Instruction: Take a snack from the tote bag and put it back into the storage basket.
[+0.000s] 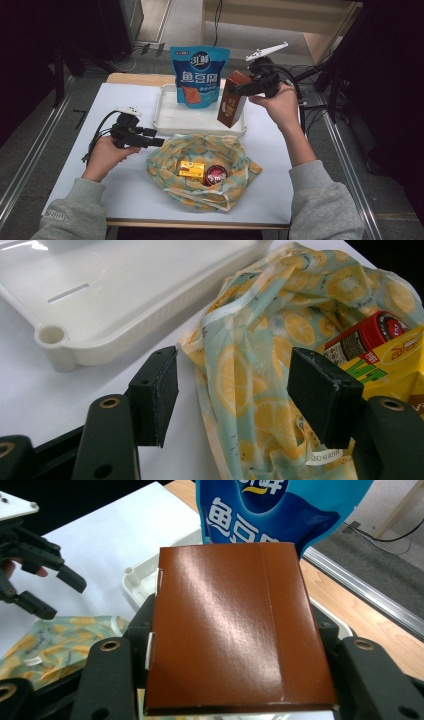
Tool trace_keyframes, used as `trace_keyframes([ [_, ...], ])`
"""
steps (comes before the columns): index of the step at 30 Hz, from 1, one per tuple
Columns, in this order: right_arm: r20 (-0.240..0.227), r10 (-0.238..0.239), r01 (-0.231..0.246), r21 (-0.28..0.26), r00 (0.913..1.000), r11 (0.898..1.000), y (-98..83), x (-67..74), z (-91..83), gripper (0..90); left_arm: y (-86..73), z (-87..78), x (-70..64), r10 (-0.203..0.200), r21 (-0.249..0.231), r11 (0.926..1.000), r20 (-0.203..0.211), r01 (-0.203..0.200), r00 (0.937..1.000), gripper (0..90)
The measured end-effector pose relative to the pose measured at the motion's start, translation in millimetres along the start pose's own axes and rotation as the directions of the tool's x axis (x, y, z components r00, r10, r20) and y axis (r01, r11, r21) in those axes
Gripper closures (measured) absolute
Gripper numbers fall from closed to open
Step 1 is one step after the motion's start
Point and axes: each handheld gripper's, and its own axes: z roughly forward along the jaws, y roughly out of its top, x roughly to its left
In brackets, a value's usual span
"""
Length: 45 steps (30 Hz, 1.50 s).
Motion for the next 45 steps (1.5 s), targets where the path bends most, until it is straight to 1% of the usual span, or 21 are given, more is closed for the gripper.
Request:
trace_keyframes([
  [10,0.001,0.003,-0.003,0.001,1.0000,1.000,8.4,-2.1,22.9,44.2,0.0,-0.2,1.4,0.001,0.004,1.0000,0.002,-0.001,1.0000,37.1],
  [13,-0.002,0.016,-0.016,0.002,0.9999,1.000,10.7,-3.2,30.9,44.2,-0.2,-0.3,1.5,0.000,0.004,1.0000,0.001,0.000,1.0000,37.1],
  [19,0.004,0.019,-0.019,0.000,0.9998,1.000,13.9,-5.0,42.7,44.2,-0.2,-0.6,1.9,0.003,-0.001,1.0000,0.004,-0.003,1.0000,37.1],
  [22,-0.004,0.027,-0.027,-0.003,0.9996,1.000,15.9,-5.3,48.7,44.2,-0.1,-0.5,2.1,0.003,0.000,1.0000,0.004,-0.003,1.0000,37.1],
  [28,-0.002,0.025,-0.025,0.005,0.9997,1.000,20.6,-4.1,61.2,44.2,-0.2,-0.9,2.5,0.003,0.001,1.0000,0.005,-0.003,1.0000,37.1],
  [30,-0.001,0.024,-0.024,-0.002,0.9997,1.000,21.4,-3.9,65.3,44.2,-0.2,-0.9,2.6,0.003,0.000,1.0000,0.006,-0.003,1.0000,37.0],
  [37,-0.003,0.035,-0.035,0.003,0.9994,0.999,23.3,-3.2,81.1,44.2,-0.2,-0.7,3.0,0.003,0.003,1.0000,0.008,-0.003,1.0000,37.1],
  [45,-0.001,0.027,-0.027,0.010,0.9996,1.000,31.5,3.3,95.8,44.1,-0.3,-1.8,3.9,0.002,-0.001,1.0000,0.014,-0.002,0.9999,37.1],
])
